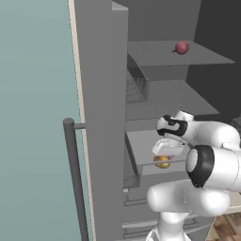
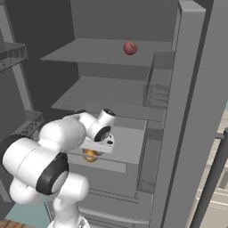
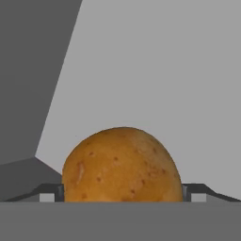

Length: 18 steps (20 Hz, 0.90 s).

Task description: Place the lemon and potato inside the fridge drawer. Close the drawer after placing the vegetables.

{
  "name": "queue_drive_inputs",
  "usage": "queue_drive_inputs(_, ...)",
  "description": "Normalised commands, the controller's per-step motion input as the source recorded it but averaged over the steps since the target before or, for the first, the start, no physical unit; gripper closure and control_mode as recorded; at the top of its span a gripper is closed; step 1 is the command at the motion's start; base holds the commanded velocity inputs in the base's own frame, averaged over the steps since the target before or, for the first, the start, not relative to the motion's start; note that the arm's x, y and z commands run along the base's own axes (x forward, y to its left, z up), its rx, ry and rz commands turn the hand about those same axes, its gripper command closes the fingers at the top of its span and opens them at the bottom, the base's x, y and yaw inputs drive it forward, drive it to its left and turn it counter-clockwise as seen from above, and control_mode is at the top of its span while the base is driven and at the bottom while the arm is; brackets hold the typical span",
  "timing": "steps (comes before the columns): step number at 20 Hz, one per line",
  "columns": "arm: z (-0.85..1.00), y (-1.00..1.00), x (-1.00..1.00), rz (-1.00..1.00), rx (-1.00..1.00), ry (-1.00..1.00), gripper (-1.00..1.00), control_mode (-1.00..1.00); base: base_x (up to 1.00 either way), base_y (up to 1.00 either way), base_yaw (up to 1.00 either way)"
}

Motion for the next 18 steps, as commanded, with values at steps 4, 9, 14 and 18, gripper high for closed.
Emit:
queue_drive_inputs(4,-0.08,0.00,-0.62,0.00,0.00,0.01,1.00,-1.00,0.00,0.00,0.00)
queue_drive_inputs(9,-0.05,0.00,-0.75,0.00,0.00,0.00,1.00,-1.00,0.00,0.00,0.00)
queue_drive_inputs(14,0.00,0.03,-0.51,0.00,-0.03,0.02,1.00,-1.00,0.00,0.00,0.00)
queue_drive_inputs(18,0.00,0.17,0.22,0.00,-0.02,0.09,1.00,-1.00,0.00,0.00,0.00)
